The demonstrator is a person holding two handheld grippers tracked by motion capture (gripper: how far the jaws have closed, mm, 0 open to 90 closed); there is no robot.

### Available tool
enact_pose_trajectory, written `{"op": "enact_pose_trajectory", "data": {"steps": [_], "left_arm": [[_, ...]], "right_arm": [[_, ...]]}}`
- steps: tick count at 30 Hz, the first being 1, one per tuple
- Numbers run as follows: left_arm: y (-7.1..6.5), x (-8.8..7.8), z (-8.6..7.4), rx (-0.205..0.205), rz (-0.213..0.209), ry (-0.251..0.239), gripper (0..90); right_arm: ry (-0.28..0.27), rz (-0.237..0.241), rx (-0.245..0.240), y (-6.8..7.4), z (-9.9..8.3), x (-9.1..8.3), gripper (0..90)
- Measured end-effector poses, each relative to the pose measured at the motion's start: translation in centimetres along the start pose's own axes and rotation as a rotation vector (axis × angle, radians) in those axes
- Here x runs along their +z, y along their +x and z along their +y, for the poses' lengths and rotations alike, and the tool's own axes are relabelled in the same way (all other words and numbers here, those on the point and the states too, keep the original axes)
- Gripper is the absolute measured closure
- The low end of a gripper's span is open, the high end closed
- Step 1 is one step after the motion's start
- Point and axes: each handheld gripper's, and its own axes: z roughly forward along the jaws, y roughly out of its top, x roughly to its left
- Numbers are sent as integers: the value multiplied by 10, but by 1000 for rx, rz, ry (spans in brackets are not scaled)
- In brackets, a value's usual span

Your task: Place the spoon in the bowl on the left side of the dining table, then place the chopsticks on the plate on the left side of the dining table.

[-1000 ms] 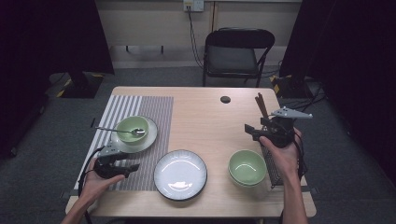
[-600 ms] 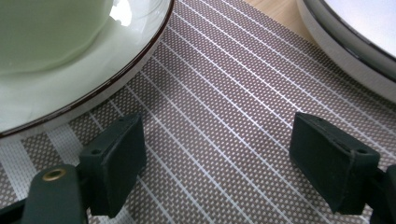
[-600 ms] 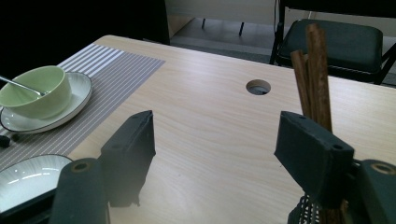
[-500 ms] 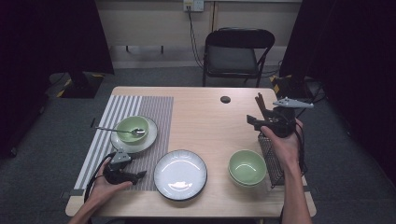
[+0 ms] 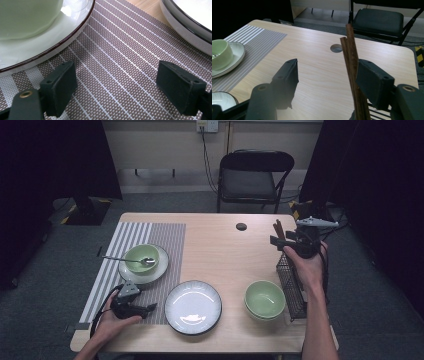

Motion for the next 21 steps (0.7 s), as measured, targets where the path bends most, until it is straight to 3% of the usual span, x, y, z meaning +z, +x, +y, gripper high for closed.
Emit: {"op": "enact_pose_trajectory", "data": {"steps": [11, 21], "left_arm": [[0, 0, 0, -3, -4, -4, 160], [1, 0, 0, 0, -6, -4, 160]], "right_arm": [[5, -32, 31, -18, 4, 2, 392], [13, -46, 63, -27, 3, 8, 514]]}}
